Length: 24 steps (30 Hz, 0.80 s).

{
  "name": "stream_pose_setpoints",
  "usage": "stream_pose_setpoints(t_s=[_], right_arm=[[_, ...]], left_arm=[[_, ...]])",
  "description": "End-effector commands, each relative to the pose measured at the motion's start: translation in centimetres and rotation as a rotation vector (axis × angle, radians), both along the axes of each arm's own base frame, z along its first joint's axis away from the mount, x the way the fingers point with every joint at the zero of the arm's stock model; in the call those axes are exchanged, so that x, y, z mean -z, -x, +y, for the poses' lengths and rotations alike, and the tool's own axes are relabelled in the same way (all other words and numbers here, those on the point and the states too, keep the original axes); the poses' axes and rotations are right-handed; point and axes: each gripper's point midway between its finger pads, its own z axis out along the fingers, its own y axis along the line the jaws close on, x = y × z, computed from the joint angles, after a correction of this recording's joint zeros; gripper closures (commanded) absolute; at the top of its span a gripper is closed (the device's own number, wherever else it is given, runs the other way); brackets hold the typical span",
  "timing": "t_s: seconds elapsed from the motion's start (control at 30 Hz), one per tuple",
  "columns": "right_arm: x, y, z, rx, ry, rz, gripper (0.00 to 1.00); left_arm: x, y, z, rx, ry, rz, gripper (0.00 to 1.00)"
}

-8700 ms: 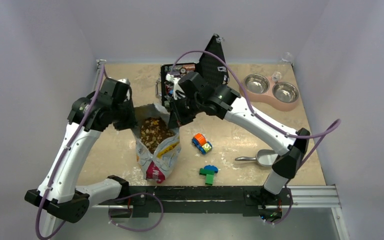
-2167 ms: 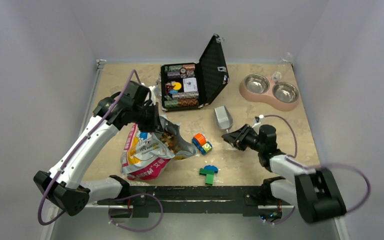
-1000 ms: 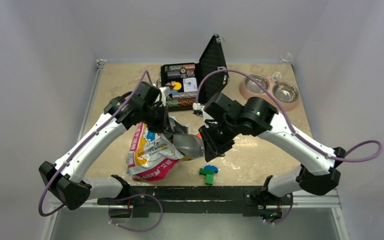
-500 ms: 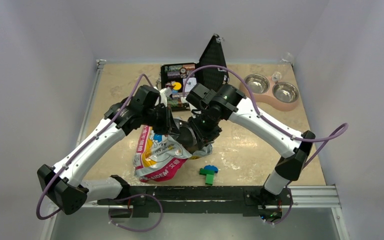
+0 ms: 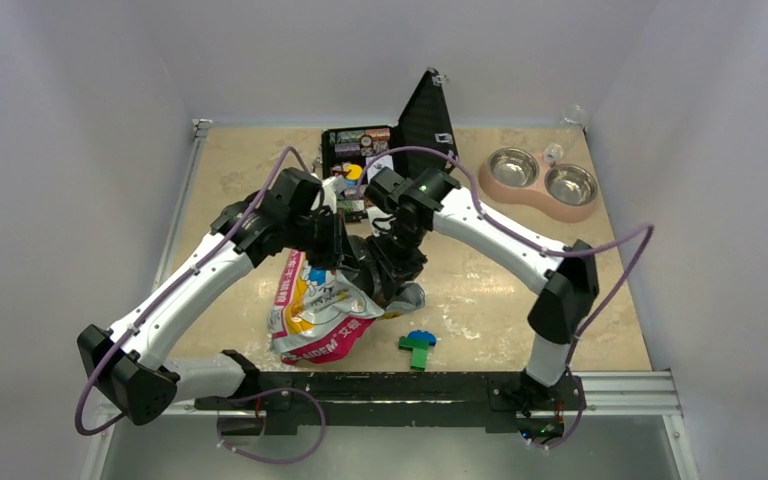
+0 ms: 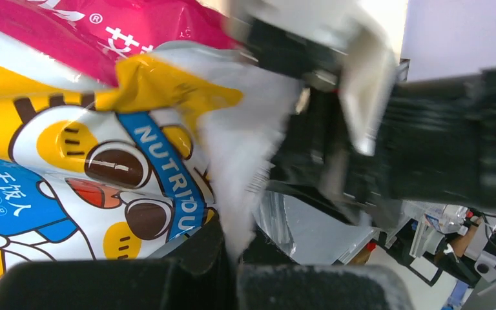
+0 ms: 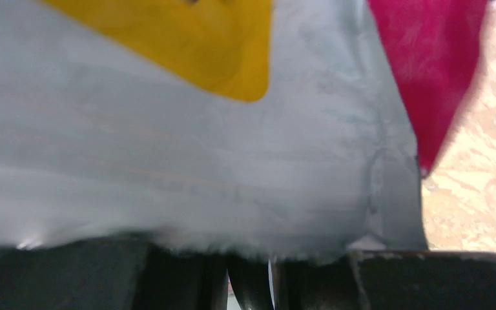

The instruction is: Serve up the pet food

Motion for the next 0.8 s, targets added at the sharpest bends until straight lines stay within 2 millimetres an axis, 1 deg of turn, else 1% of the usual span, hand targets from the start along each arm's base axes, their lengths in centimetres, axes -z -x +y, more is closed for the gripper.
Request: stream_pose_setpoints(t_s=[0.0, 0.03, 0.1, 0.13, 0.17, 0.2, 0.23, 0.3, 0.37, 0.43, 0.5, 0.57, 0.63, 0.67, 0.7, 0.77], right_arm=[[1.2, -3.6, 9.2, -0.099, -0.272, -0.039, 1.00], [0.8, -3.7, 11.0, -0.111, -0.353, -0.017, 1.00], [-0.8, -3.9, 13.4, -0.128, -0.508, -0.018, 1.00], [-1.5, -3.6, 13.4, -0.118, -0.550, 0.000, 1.00], [-2.4, -3.6, 13.2, -0.106, -0.615, 0.018, 1.00], [-4.5, -3.7, 13.2, -0.095, -0.720, 0.006, 1.00], [-4.8, -4.0, 12.7, -0.084, -0.770, 0.014, 1.00], [-7.2, -3.6, 10.5, -0.077, -0.883, 0.044, 1.00], [-7.8, -2.3, 8.5, -0.094, -0.949, 0.082, 1.00], [-8.0, -1.0, 6.7, -0.102, -0.978, 0.112, 1.00], [-6.8, -0.1, 5.3, -0.085, -0.968, 0.145, 1.00], [-5.1, 0.5, 4.0, -0.050, -0.933, 0.166, 1.00], [-3.5, 0.1, 3.3, 0.014, -0.888, 0.178, 1.00], [-3.0, -0.2, 3.3, 0.038, -0.862, 0.187, 1.00], [-2.7, -0.6, 3.4, 0.059, -0.838, 0.186, 1.00], [-2.9, -1.0, 3.0, 0.085, -0.807, 0.173, 1.00]], left_arm=[[-6.2, 0.0, -2.5, 0.062, 0.172, -0.087, 1.00], [-6.0, -0.3, -2.2, 0.047, 0.139, -0.086, 1.00], [-6.1, -0.5, -1.8, 0.040, 0.102, -0.086, 1.00], [-6.1, -0.6, -1.8, 0.038, 0.090, -0.086, 1.00], [-6.3, -0.8, -1.7, 0.036, 0.087, -0.092, 1.00], [-6.5, -0.9, -1.7, 0.027, 0.087, -0.098, 1.00], [-6.5, -1.0, -1.6, 0.016, 0.084, -0.107, 1.00], [-6.6, -1.2, -1.1, -0.007, 0.074, -0.133, 1.00], [-6.3, -1.2, -0.1, -0.027, 0.038, -0.167, 1.00], [-5.8, -1.2, 1.5, -0.061, -0.023, -0.201, 1.00], [-5.7, -1.1, 2.8, -0.080, -0.061, -0.247, 1.00], [-5.8, -1.0, 3.8, -0.087, -0.084, -0.292, 1.00], [-5.9, -0.7, 4.5, -0.086, -0.096, -0.328, 1.00], [-5.9, -0.5, 4.8, -0.084, -0.097, -0.345, 1.00], [-6.0, -0.4, 5.1, -0.081, -0.094, -0.370, 1.00], [-6.2, -0.1, 5.5, -0.087, -0.083, -0.409, 1.00]])
